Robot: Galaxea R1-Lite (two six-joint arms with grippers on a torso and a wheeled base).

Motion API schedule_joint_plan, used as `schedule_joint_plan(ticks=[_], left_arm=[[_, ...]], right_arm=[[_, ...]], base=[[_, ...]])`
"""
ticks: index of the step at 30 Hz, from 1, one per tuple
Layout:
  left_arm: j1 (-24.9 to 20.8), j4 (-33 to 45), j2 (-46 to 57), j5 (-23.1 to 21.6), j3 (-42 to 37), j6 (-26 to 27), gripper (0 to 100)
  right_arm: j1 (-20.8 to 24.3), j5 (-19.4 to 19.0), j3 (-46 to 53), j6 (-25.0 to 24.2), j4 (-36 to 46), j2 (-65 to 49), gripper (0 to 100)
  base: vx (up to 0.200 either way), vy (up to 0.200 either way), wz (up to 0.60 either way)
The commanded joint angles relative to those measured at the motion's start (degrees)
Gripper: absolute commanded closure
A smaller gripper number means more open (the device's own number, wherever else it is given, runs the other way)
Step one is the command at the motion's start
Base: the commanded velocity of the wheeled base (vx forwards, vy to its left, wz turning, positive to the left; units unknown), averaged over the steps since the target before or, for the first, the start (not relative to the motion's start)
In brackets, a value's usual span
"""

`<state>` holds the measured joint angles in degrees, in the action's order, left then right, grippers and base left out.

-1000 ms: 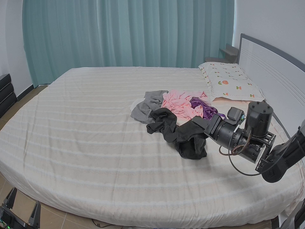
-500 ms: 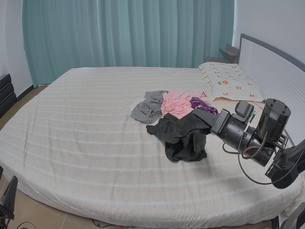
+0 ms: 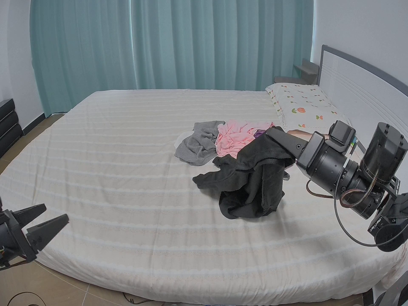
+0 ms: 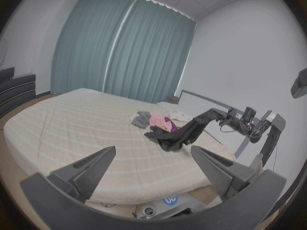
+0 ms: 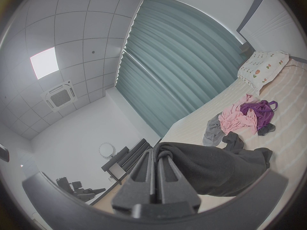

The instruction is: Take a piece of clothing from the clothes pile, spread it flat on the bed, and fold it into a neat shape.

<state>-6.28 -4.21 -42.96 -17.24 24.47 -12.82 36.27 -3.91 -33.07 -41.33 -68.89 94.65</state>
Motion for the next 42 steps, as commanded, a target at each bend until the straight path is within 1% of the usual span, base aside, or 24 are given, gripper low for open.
schedule_joint_plan(ticks=[1, 5, 8, 11, 12, 14, 16, 17, 18, 19, 20, 21, 24, 25, 26, 27, 28, 31, 33, 34, 35, 36, 39, 42], left_arm=[[-4.7, -2.3, -17.1, -0.5, 1.1, 3.9, 0], [-6.7, -3.6, -26.2, -0.6, 2.4, 3.9, 0], [-7.6, -4.7, -34.7, -0.7, 5.1, 3.9, 0], [-9.3, -7.4, -43.3, -0.5, 6.9, 4.3, 0], [-9.4, -7.6, -43.9, -0.5, 7.0, 4.3, 0], [-11.4, -11.4, -50.6, 0.0, 8.5, 3.2, 0], [-12.3, -12.0, -52.8, 0.0, 8.9, 3.2, 0], [-14.0, -12.4, -57.1, 0.1, 10.6, 3.3, 0], [-14.0, -12.4, -57.1, 0.1, 10.6, 3.3, 0], [-14.8, -12.7, -61.4, 0.5, 13.8, 3.3, 0], [-14.8, -12.8, -62.2, 0.6, 14.6, 3.3, 0], [-15.1, -13.5, -65.2, 1.3, 17.3, 3.3, 0], [-15.4, -14.4, -69.9, 3.0, 21.1, 3.4, 0], [-15.9, -15.0, -73.2, 5.3, 23.9, 3.4, 0], [-15.9, -15.0, -73.5, 5.5, 24.0, 3.4, 0], [-16.5, -15.2, -77.1, 8.3, 26.7, 3.8, 0], [-16.8, -15.5, -78.6, 9.2, 27.8, 3.9, 0], [-18.3, -16.8, -82.2, 10.5, 31.3, 3.8, 0], [-18.9, -17.5, -83.4, 10.6, 32.8, 3.7, 0], [-19.6, -18.2, -85.8, 10.7, 35.6, 3.6, 0], [-19.6, -18.3, -86.0, 10.7, 35.7, 3.6, 0], [-20.3, -18.5, -89.1, 12.3, 39.1, 3.8, 0], [-20.9, -19.8, -93.4, 15.7, 43.5, 4.0, 0], [-21.2, -21.8, -96.3, 16.2, 46.2, 6.5, 0]], right_arm=[[0.1, 0.0, 0.6, 0.1, 0.1, -2.1, 100], [0.1, 0.0, 0.3, 0.1, 0.2, -1.9, 100], [-0.1, 0.0, 0.0, 0.1, 0.2, -1.6, 100], [-0.1, 0.0, -0.1, 0.1, 0.2, -1.8, 100], [-0.1, 0.0, -0.1, 0.1, 0.2, -1.8, 100], [0.0, 0.0, -0.1, 0.1, 0.1, -2.0, 100], [0.0, 0.0, 0.0, 0.1, 0.1, -1.8, 100], [0.0, 0.0, 0.0, 0.1, 0.0, -1.4, 100], [0.0, 0.0, 0.0, 0.1, 0.0, -1.4, 100], [0.0, 0.0, -0.1, 0.1, 0.2, -1.3, 100], [0.0, 0.0, -0.1, 0.1, 0.2, -1.3, 100], [-0.1, 0.0, -0.1, 0.1, 0.2, -1.3, 100], [-0.1, 0.0, -0.1, 0.1, 0.1, -1.3, 100], [-0.1, 0.0, 0.0, 0.1, 0.1, -1.3, 100], [-0.1, 0.0, 0.0, 0.1, 0.1, -1.3, 100], [0.0, 0.0, 0.0, 0.1, 0.2, -1.3, 100], [0.1, 0.0, 0.0, 0.1, 0.2, -1.3, 100], [0.3, 0.0, -0.1, 0.1, 0.2, -1.3, 100], [0.3, 0.0, -0.1, 0.1, 0.2, -1.3, 100], [0.3, -0.1, 0.0, 0.1, 0.2, -1.4, 100], [0.3, 0.0, 0.0, 0.1, 0.2, -1.4, 100], [0.3, 0.0, 0.1, 0.1, 0.2, -1.7, 100], [0.3, 0.0, 0.0, 0.1, 0.2, -2.0, 100], [0.4, 0.0, 0.0, 0.1, 0.2, -2.0, 100]], base=[[0.000, 0.000, 0.00], [0.000, 0.000, 0.00], [0.000, 0.000, 0.00], [0.000, 0.000, 0.00], [0.000, 0.000, 0.00], [0.000, 0.000, 0.00], [0.000, 0.000, 0.00], [0.000, 0.000, 0.00], [0.000, 0.000, 0.00], [0.000, 0.000, 0.00], [0.000, 0.000, 0.00], [0.000, 0.000, 0.00], [0.000, 0.000, 0.00], [0.000, 0.000, 0.00], [0.000, 0.000, 0.00], [0.000, 0.000, 0.00], [0.000, 0.000, 0.00], [0.000, 0.000, 0.00], [0.000, 0.000, 0.00], [0.000, 0.000, 0.00], [0.000, 0.000, 0.00], [0.000, 0.000, 0.00], [0.000, 0.000, 0.00], [0.000, 0.000, 0.00]])
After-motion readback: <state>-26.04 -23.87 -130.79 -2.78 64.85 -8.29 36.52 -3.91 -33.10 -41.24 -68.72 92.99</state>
